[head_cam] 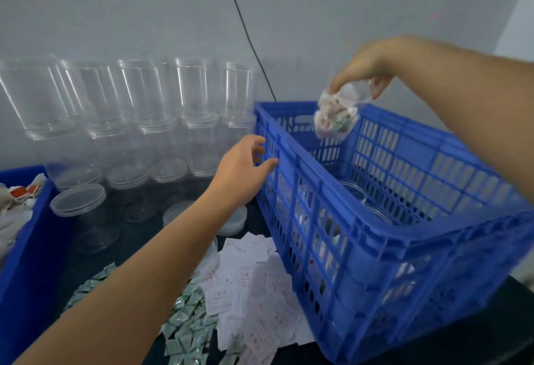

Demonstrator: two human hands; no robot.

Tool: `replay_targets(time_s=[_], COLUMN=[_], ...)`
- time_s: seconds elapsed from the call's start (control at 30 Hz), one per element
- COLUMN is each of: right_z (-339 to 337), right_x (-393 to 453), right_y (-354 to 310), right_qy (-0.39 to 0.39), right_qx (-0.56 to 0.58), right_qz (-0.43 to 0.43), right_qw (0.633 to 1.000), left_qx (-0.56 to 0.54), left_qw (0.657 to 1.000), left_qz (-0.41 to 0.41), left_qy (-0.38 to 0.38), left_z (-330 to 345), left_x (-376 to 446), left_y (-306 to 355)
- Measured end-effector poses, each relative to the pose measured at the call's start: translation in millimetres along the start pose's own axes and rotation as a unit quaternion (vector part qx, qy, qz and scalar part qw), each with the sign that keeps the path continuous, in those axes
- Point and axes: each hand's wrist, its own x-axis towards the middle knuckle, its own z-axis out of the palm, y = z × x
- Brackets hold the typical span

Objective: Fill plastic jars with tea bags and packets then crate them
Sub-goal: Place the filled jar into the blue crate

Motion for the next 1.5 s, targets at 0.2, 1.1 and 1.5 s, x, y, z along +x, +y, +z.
replay_targets(time_s=[0.2, 1.1, 1.5], right_z=[85.2, 144.1, 20.5], right_x=[44.0, 42.8, 16.5], right_y=[28.8, 33.3, -71.1], right_qy=[-0.031, -0.315, -0.071], right_qx=[-0.156, -0.223, -0.153], right_qz=[-0.025, 0.009, -0.097], right_qw=[0.987, 0.923, 0.981], left_qx=[0.047, 0.157, 0.261], left_qw=[0.999, 0.986, 0.964], left_qz=[0.005, 0.011, -0.003], left_qy=[-0.019, -0.063, -0.046], left_z=[12.5, -27.9, -109.7], left_x=[13.7, -18.0, -61.6], left_y=[-7.8, -26.0, -34.5])
